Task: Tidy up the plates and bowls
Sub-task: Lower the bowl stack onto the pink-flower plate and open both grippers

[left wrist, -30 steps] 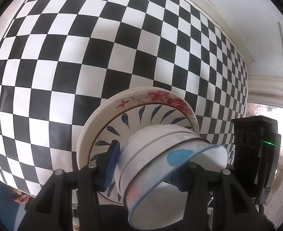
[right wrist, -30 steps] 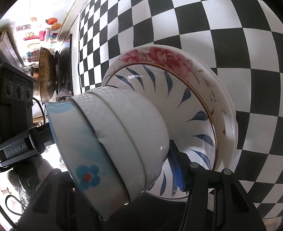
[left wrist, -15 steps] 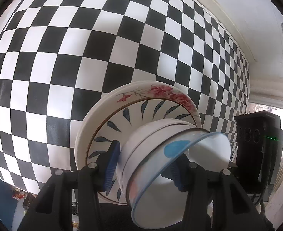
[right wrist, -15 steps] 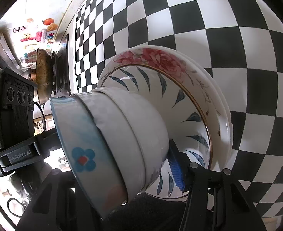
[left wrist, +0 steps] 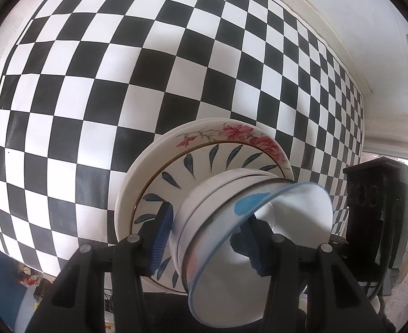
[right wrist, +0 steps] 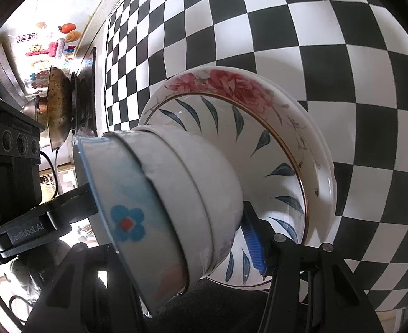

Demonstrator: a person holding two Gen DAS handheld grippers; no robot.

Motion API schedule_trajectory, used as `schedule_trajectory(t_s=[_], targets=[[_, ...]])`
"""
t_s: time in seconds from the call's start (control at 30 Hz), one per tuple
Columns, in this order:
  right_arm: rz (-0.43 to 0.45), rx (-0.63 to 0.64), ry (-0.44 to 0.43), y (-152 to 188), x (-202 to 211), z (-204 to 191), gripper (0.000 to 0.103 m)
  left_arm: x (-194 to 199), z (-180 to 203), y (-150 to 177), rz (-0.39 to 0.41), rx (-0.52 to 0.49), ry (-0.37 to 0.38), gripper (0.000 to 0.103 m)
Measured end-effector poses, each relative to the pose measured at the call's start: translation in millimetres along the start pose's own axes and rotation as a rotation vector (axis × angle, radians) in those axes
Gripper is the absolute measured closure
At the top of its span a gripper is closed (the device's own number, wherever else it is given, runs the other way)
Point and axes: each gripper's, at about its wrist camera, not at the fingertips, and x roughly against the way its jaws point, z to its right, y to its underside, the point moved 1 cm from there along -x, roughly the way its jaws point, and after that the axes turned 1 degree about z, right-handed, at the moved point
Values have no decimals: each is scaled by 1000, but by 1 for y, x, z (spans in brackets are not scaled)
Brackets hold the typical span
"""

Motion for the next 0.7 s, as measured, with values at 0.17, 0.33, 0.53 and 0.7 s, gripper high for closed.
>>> schedule_trajectory(t_s=[0.17, 0.33, 0.53, 0.7], targets=[[12, 40, 53, 3, 4, -7, 47, 1, 1, 1, 5, 8, -3, 58], [46, 63, 99, 5, 17, -11, 47, 7, 2, 3, 23, 13, -14, 58], [80, 78, 139, 8, 33, -15, 47, 26, 8, 12, 85, -11, -62, 58], [110, 100, 191, 16, 50, -19, 47, 41, 13, 21, 146, -30, -132, 58]])
